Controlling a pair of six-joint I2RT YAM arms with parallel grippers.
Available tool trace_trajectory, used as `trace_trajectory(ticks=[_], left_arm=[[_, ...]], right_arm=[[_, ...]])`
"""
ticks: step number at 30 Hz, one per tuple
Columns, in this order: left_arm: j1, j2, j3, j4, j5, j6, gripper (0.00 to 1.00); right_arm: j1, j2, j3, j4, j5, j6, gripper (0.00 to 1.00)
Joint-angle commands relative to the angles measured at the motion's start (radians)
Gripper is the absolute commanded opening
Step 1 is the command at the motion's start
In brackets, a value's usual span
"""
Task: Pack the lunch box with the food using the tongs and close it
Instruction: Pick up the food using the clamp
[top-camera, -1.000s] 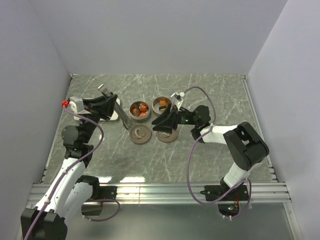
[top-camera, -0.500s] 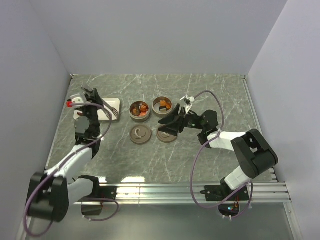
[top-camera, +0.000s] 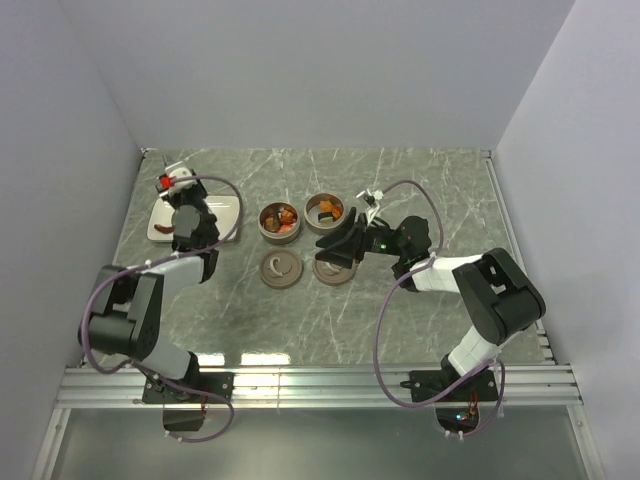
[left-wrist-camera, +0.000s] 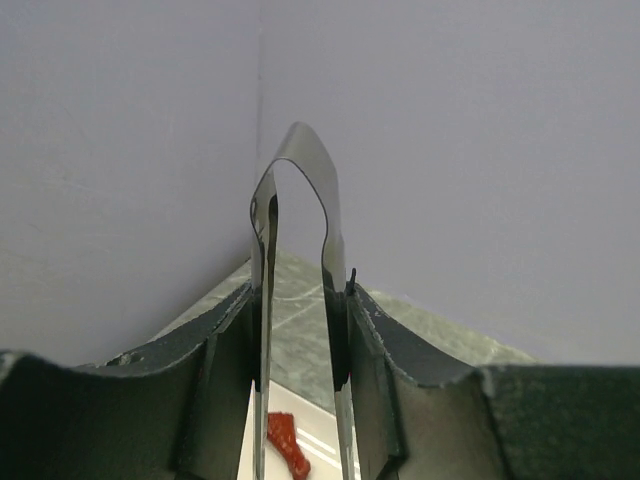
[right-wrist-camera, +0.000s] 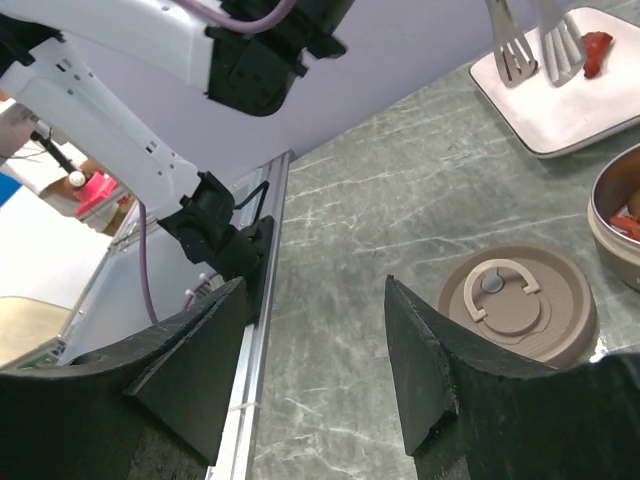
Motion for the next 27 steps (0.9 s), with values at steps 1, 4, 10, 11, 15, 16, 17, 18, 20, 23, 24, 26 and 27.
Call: trace_trajectory(ticks=[1, 4, 10, 11, 15, 16, 17, 18, 20, 23, 24, 26, 27], left_arm=[[0.017, 0.065, 0.091, 0.289, -0.060, 0.092, 0.46], [0.046, 0.107, 0.134, 0.253, -0.058, 0.062, 0.47], [0.073, 0.170, 0.177, 0.293, -0.072, 0.053, 0.49], [0.080, 0.187, 0.192, 0.288, -0.072, 0.046, 0.49], [0.097, 0.234, 0.228, 0.291, -0.074, 0.029, 0.49], [0.103, 0.243, 0.232, 0.300, -0.072, 0.022, 0.49], [0.104, 0.262, 0.240, 0.308, -0.069, 0.019, 0.49], [0.109, 0.270, 0.245, 0.311, -0.067, 0.010, 0.49], [0.113, 0.296, 0.268, 0.305, -0.072, 0.006, 0.49], [0.127, 0.323, 0.298, 0.299, -0.074, -0.010, 0.50], [0.132, 0.338, 0.304, 0.296, -0.072, -0.023, 0.51], [0.138, 0.357, 0.323, 0.290, -0.072, -0.032, 0.52], [0.139, 0.375, 0.331, 0.293, -0.072, -0.033, 0.52]], right_arm=[[-0.017, -0.001, 0.048, 0.457, -0.019, 0.042, 0.64], [-0.024, -0.021, 0.058, 0.431, -0.024, 0.029, 0.64], [-0.046, -0.089, 0.065, 0.309, -0.016, -0.049, 0.64], [-0.047, -0.110, 0.065, 0.268, -0.012, -0.081, 0.64], [-0.047, -0.161, 0.065, 0.161, -0.001, -0.158, 0.64], [-0.047, -0.172, 0.064, 0.139, 0.002, -0.171, 0.64], [-0.047, -0.193, 0.062, 0.095, 0.008, -0.205, 0.64], [-0.047, -0.207, 0.061, 0.069, 0.014, -0.224, 0.64], [-0.047, -0.251, 0.062, -0.044, 0.026, -0.295, 0.64], [-0.046, -0.332, 0.059, -0.248, 0.103, -0.436, 0.64], [-0.046, -0.350, 0.056, -0.290, 0.123, -0.467, 0.64], [-0.046, -0.389, 0.045, -0.365, 0.183, -0.529, 0.64], [-0.046, -0.399, 0.044, -0.381, 0.194, -0.541, 0.64]])
